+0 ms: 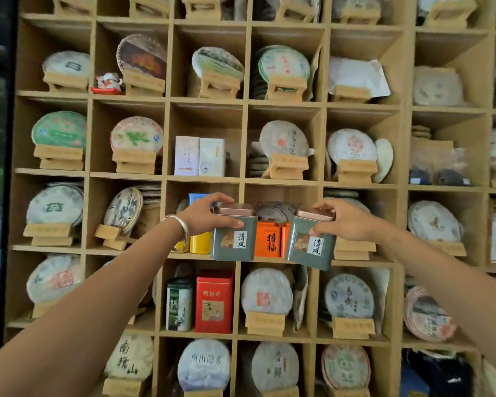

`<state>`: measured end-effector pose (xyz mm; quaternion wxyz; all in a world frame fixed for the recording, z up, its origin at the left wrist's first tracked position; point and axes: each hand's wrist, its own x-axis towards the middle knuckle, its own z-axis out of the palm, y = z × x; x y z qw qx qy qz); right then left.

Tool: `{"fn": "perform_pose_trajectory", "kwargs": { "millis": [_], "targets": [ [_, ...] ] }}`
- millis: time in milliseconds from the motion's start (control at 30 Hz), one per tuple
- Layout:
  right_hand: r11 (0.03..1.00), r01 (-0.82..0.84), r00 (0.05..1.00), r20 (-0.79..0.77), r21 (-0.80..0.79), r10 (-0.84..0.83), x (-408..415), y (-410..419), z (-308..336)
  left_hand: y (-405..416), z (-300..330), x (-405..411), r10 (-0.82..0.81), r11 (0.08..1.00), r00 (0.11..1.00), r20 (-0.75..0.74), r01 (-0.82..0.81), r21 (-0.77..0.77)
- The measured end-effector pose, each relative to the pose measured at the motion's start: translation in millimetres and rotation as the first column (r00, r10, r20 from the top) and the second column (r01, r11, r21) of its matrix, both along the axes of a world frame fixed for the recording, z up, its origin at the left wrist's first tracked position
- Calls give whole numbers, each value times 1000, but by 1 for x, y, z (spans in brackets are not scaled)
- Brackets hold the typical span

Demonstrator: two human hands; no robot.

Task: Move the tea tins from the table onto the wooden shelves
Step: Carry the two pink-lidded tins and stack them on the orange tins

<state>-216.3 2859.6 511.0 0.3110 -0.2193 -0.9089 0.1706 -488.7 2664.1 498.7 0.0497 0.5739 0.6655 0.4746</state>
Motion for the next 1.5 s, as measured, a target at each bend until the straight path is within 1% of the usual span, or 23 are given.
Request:
{"fn": "perform_pose_trajectory", "kwargs": {
  "millis": [100, 200, 433, 500, 567, 633, 800, 1033, 1233, 1500],
  "targets": [
    [1000, -1, 999, -46, 4, 2, -33, 33, 7, 32, 5, -36, -9, 999, 1000, -15, 9, -38],
    [1000, -12, 997, -74, -25, 10, -72, 67, 13, 58, 7, -76, -35, 997, 999, -16, 34, -66],
    [998, -17, 978, -208, -53, 6, -155, 122, 29, 95, 0, -138, -68, 997, 998, -13, 68, -23],
    [997, -27, 975, -221, -72, 11, -170, 135, 35, 96, -5, -148, -89, 996, 996, -5, 89, -3],
    [995, -45, 982, -185, -89, 28, -182, 143, 41, 95, -9, -156, -123, 992, 992, 17, 123, -3],
    [994, -60, 989, -140, -86, 47, -192, 149, 44, 93, -12, -163, -158, 987, 987, 24, 158, -7],
    [982, -145, 985, -115, -118, 131, -215, 168, 40, 89, -14, -172, -188, 982, 981, 48, 189, -12],
    [959, -211, 966, -190, -190, 175, -229, 200, 31, 98, -19, -172, -150, 989, 985, 90, 151, 0],
    [938, -231, 964, -193, -259, 184, -232, 217, 34, 111, -26, -170, -150, 988, 979, 135, 153, -10],
    [927, -274, 954, -191, -256, 230, -246, 234, 28, 123, -29, -168, -122, 992, 986, 117, 122, 5]
  ]
}}
